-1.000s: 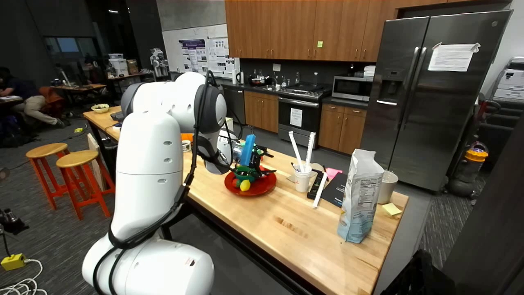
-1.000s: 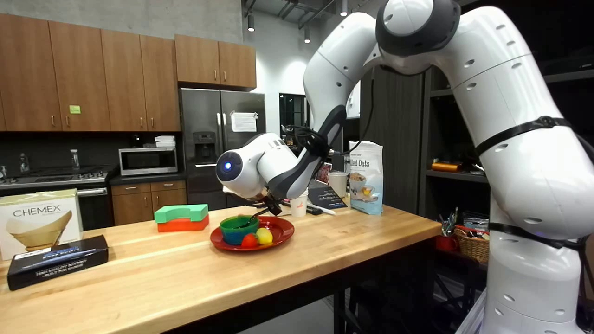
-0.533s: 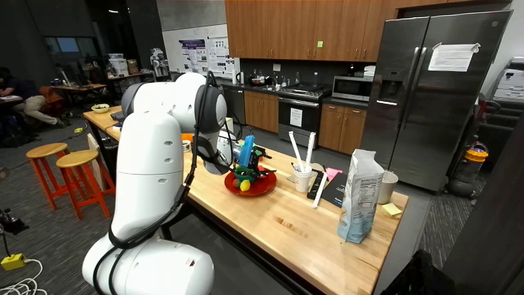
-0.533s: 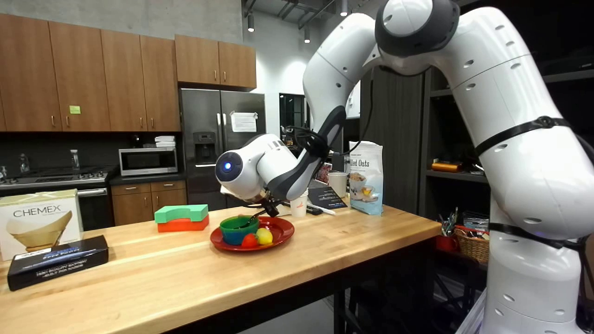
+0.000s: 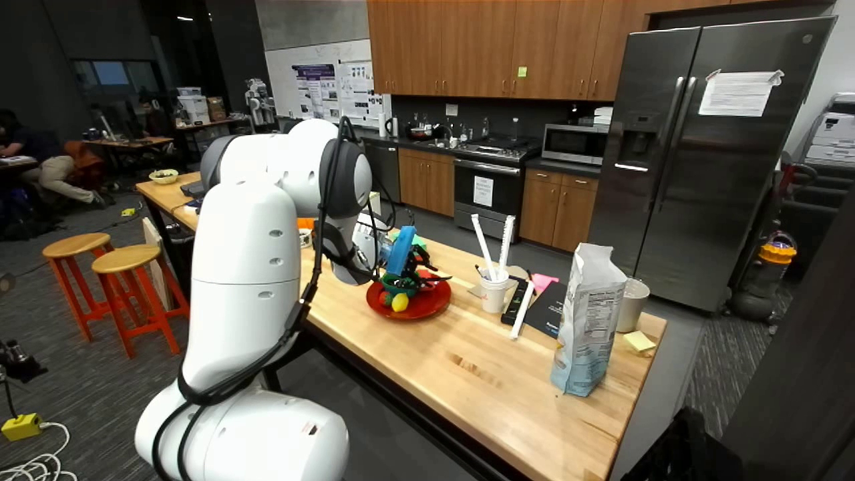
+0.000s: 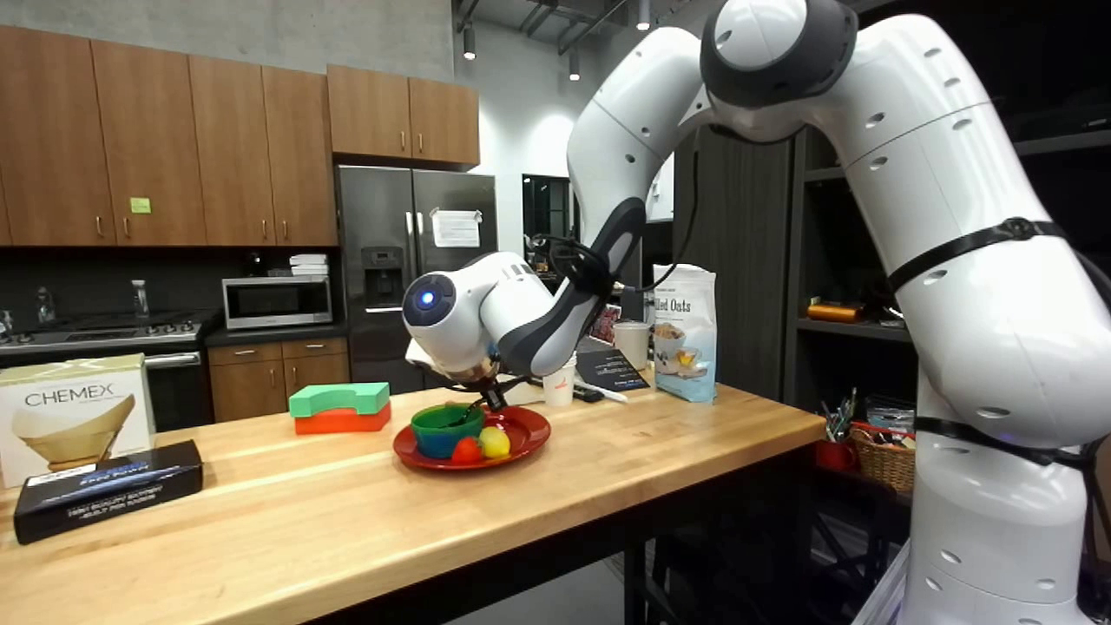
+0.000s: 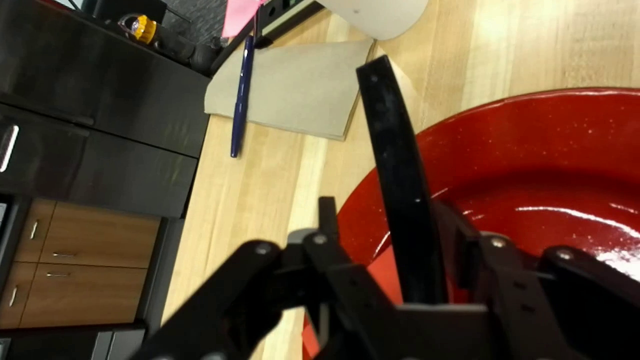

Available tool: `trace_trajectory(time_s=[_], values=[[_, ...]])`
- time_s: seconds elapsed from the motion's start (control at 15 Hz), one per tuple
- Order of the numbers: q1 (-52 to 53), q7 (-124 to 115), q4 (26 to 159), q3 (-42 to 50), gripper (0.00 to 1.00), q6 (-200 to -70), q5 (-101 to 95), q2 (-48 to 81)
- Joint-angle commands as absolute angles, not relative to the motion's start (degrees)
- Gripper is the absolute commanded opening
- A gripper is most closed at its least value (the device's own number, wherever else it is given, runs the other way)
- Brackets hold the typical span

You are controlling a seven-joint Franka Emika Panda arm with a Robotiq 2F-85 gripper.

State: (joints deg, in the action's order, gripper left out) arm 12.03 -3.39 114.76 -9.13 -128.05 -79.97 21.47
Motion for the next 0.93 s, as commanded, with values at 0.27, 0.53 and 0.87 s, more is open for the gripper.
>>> trace_trajectory(time_s=[0.27,0.53,0.87], values=[[11.06,-3.72,114.84,-9.35,0.0,-131.18,-77.27,21.13],[11.11,-4.01,114.83,-9.28,0.01,-131.37,-76.9,21.14],[11.54,-4.4,114.7,-9.12,0.01,-129.27,-76.62,21.21]])
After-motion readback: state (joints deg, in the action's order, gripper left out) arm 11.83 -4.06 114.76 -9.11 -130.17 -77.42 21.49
